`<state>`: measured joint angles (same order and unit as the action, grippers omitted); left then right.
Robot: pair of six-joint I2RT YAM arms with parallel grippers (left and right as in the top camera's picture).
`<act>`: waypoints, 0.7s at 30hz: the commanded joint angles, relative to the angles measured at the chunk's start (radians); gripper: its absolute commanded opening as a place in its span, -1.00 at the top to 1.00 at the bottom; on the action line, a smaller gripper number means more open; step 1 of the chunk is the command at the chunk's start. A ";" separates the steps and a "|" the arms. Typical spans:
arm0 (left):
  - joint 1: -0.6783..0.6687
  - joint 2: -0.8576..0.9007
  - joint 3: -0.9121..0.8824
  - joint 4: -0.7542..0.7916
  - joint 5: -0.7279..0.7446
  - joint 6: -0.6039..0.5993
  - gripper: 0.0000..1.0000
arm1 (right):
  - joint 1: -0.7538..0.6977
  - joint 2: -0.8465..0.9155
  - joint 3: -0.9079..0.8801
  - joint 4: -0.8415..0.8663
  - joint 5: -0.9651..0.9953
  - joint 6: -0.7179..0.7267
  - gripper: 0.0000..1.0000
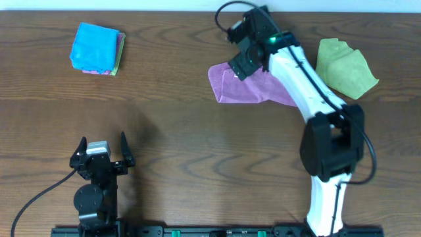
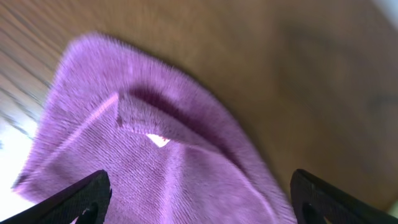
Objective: Fold the cloth
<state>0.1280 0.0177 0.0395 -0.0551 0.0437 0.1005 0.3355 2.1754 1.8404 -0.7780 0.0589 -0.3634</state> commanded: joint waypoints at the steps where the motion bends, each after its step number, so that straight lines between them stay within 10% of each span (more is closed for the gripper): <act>1: -0.004 -0.003 -0.035 -0.021 -0.025 -0.011 -0.91 | -0.003 0.045 -0.007 0.008 -0.001 -0.020 -0.85; 21: -0.004 -0.003 -0.035 -0.021 -0.025 -0.011 -0.91 | -0.014 0.127 -0.007 0.059 -0.133 -0.046 -0.80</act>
<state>0.1280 0.0177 0.0395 -0.0555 0.0437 0.1005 0.3290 2.2917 1.8351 -0.7288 -0.0433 -0.3950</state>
